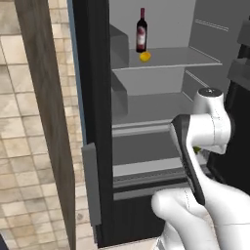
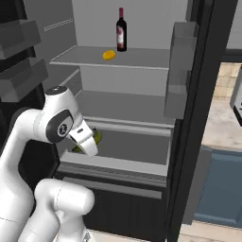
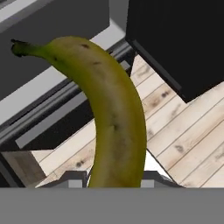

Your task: Pick the banana and mango from the fridge and place them on the plate next to the blender to make a fruit smoothie.

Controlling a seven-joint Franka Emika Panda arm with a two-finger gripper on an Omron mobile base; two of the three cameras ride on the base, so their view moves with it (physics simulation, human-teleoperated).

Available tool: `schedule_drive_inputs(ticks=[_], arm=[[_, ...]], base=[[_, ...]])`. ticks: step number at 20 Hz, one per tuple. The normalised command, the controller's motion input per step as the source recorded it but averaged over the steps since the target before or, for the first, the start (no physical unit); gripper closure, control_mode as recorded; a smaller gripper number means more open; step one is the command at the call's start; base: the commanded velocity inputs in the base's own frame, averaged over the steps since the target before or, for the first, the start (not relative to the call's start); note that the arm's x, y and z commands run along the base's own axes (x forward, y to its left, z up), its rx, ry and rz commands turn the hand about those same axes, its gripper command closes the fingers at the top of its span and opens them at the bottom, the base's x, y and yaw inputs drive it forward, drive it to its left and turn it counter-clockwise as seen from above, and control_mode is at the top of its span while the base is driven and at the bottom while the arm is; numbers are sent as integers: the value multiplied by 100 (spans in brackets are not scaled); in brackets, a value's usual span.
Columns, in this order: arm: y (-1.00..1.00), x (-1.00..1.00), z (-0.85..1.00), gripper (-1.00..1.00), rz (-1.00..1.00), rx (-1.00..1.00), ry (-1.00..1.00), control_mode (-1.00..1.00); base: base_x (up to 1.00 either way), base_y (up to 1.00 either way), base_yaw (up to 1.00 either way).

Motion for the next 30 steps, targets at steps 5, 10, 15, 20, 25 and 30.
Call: schedule_drive_inputs(ticks=[5, 10, 15, 20, 25, 30], arm=[[0, 0, 0, 100, 0, 0, 0, 100], [0, 0, 0, 100, 0, 0, 0, 100], [0, 0, 0, 100, 0, 0, 0, 100], [0, 0, 0, 100, 0, 0, 0, 100], [0, 0, 0, 100, 0, 0, 0, 100], [0, 0, 0, 100, 0, 0, 0, 100]], base=[[-86, 19, -16], [-76, 19, -51], [-59, 10, -77], [-26, 2, -84], [0, -15, -78], [14, -20, -71]])
